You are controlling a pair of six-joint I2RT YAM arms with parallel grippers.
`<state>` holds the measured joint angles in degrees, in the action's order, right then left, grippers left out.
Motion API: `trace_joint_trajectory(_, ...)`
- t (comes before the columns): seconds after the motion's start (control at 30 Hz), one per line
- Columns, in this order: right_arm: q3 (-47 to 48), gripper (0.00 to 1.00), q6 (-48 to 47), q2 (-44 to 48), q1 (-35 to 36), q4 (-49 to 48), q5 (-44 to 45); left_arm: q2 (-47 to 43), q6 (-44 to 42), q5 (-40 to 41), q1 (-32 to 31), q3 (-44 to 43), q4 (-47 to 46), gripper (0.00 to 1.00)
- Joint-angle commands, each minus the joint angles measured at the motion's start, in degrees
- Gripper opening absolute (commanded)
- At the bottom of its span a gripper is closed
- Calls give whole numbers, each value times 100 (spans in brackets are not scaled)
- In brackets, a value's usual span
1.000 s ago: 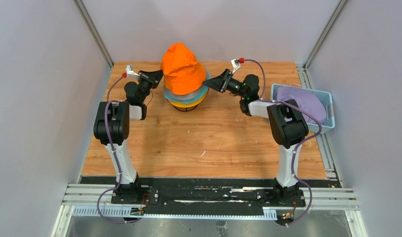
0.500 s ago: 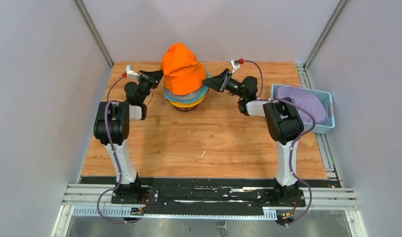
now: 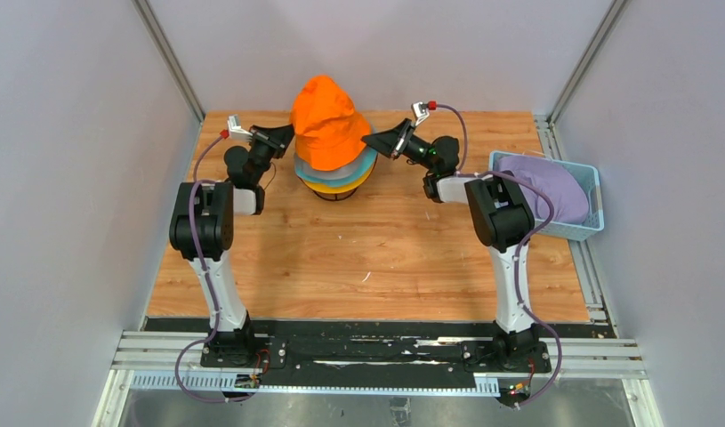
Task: Stack the hats
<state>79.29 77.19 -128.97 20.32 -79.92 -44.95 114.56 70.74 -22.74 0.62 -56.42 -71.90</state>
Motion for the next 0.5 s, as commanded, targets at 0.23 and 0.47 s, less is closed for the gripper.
trace_joint_trajectory(0.23,-213,1,223,-279,-15,-319,401,413,100,-82,8,-77,-507,0)
trace_joint_trajectory(0.47,-257,1,321,-731,-71,-473,421,786,455,-93,8,-13,-1100,0)
